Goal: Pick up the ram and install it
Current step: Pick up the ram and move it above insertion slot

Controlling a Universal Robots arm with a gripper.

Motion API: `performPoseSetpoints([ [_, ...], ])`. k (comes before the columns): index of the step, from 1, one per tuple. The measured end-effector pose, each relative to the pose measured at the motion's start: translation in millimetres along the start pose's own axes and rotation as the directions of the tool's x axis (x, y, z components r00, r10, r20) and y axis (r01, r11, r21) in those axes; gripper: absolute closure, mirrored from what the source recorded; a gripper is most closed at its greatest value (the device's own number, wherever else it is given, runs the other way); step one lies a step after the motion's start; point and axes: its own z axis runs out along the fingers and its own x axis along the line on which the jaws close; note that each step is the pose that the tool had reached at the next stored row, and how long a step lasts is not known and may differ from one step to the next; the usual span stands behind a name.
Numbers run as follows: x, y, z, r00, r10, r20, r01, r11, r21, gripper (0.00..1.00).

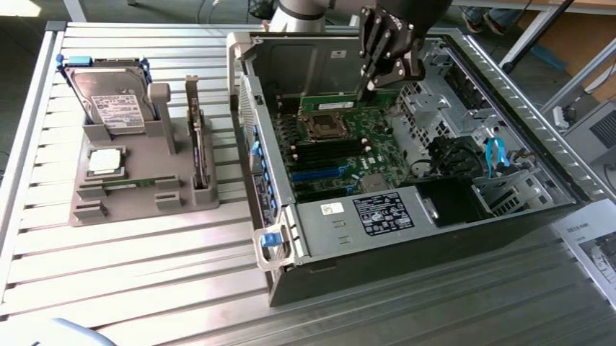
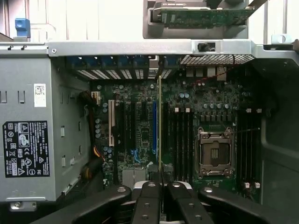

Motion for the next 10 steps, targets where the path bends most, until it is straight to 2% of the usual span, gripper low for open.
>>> performPoseSetpoints([
  [10,-0.2,-25.3,-0.4,1.0000,0.000,0.0001,0.000,1.0000,0.0000,0.88],
])
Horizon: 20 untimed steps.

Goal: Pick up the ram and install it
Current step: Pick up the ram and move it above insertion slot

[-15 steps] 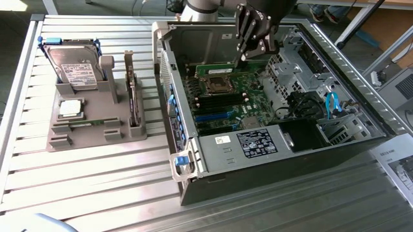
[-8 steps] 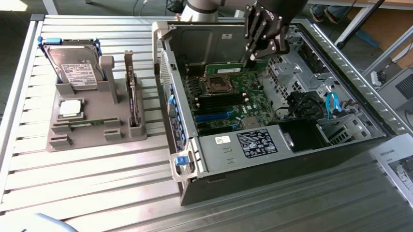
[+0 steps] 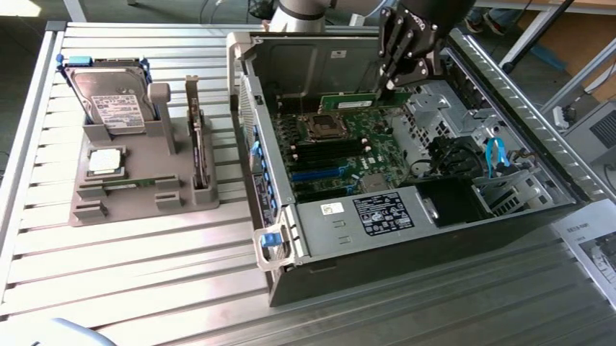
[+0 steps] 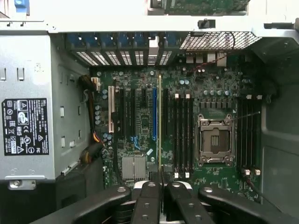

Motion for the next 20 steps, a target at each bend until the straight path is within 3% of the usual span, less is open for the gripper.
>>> performPoseSetpoints([
  [8,-0.1,-14.8,-0.3,1.0000,0.000,0.0000,0.000,1.0000,0.0000,0.88],
  [14,-1.7,-14.9,-0.2,1.0000,0.000,-0.0001,0.000,1.0000,0.0000,0.88],
  [20,-11.5,-14.7,0.0,1.0000,0.000,-0.0001,0.000,1.0000,0.0000,0.88],
])
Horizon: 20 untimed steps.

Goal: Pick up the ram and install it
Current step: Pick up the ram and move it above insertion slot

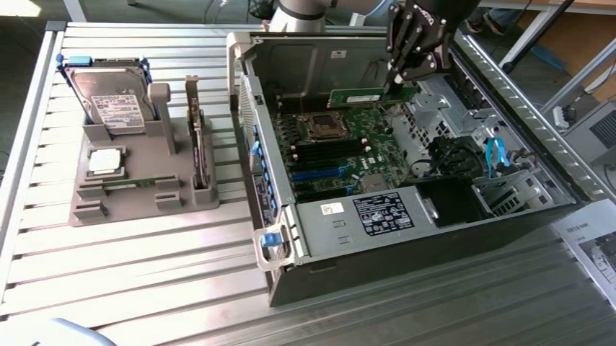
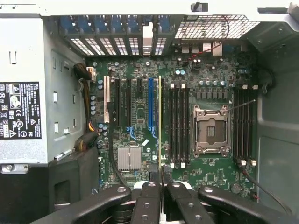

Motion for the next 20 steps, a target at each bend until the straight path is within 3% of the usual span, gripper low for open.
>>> performPoseSetpoints([
  [20,-34.2,0.3,0.8,1.0000,0.000,0.0000,0.000,1.0000,0.0000,0.88],
])
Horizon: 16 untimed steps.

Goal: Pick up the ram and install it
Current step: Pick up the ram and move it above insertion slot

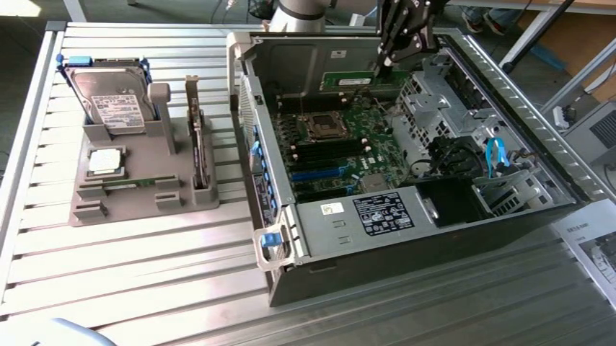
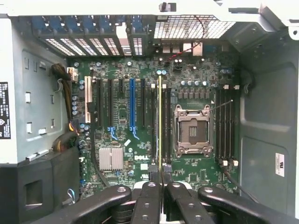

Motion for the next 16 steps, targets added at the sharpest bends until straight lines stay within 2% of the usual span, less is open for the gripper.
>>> performPoseSetpoints([
  [11,-12.2,0.1,0.2,1.0000,0.000,0.0000,0.000,1.0000,-0.0001,0.88],
  [16,-12.6,0.1,0.4,1.0000,0.000,0.0001,0.000,1.0000,0.0000,0.88],
])
